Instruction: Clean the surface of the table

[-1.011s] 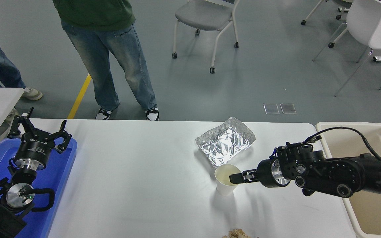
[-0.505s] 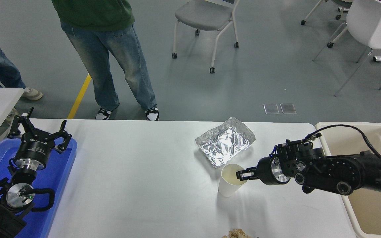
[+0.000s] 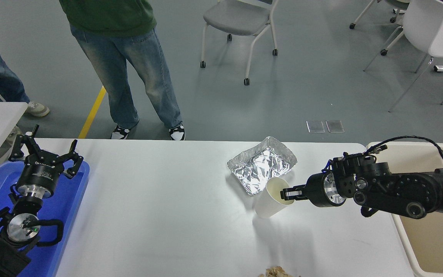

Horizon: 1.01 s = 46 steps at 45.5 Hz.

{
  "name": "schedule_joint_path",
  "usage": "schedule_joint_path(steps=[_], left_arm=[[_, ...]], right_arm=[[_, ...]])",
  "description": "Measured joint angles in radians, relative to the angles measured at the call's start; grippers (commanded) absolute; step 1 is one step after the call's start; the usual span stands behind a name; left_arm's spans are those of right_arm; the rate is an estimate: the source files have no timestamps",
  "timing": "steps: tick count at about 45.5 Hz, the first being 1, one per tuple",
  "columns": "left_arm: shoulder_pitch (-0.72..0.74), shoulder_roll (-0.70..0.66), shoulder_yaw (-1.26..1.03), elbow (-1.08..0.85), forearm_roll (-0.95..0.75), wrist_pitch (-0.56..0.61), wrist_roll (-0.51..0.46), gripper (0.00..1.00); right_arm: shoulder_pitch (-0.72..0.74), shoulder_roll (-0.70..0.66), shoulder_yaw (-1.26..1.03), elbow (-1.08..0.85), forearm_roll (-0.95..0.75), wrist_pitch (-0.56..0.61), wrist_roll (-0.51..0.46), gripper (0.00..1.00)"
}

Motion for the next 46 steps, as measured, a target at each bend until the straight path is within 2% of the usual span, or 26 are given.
schedule_joint_path(steps=[17,32,46], left_arm=[[0.000,0.000,0.000,0.000,0.000,0.000,0.000,1.00],[0.000,0.000,0.000,0.000,0.000,0.000,0.000,1.00],[0.000,0.000,0.000,0.000,0.000,0.000,0.000,1.00]], right_arm=[[0.152,-0.187,0.004,0.160,0.069,0.058,0.000,0.00],[0.333,-0.361,0.016,0.220,0.147,0.203,0.001,0.00],[0.420,-0.460,0.057,0.231,0.175,0.308,0.001,0.00]])
